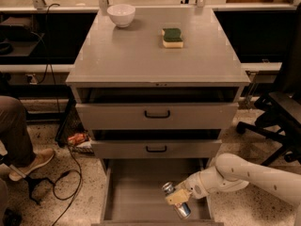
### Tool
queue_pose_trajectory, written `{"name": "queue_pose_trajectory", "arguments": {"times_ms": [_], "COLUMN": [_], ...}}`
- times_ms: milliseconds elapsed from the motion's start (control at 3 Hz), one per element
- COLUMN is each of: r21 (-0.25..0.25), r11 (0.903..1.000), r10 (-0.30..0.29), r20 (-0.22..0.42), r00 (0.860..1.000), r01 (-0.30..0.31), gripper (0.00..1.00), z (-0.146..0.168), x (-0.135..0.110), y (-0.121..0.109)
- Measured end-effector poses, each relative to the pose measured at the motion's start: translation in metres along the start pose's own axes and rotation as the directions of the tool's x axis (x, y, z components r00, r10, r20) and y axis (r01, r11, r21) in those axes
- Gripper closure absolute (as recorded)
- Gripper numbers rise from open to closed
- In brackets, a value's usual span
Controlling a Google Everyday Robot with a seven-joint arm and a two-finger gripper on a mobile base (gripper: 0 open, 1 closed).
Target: Place redbull can into bottom drawer
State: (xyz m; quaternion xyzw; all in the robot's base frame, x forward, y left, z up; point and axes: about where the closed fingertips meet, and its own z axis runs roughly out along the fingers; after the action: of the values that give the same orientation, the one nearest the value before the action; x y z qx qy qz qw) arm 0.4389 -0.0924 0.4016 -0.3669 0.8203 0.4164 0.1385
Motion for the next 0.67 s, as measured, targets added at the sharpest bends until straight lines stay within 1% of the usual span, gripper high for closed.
{"name": "queue_pose_trajectory", "arguments": {"times_ms": [333, 667], "r21": [0.021, 0.065], "r11": [0.9998, 0.9977], "r10": [-0.006, -0.024], "r20": [0.026, 0.060], "r00": [1.000, 0.998], "r01": [0.006, 0.020], "gripper": [1.00, 1.00], "z": [0.008, 0.028], "x": [-0.003, -0.011], "y": [-0.012, -0.044]}}
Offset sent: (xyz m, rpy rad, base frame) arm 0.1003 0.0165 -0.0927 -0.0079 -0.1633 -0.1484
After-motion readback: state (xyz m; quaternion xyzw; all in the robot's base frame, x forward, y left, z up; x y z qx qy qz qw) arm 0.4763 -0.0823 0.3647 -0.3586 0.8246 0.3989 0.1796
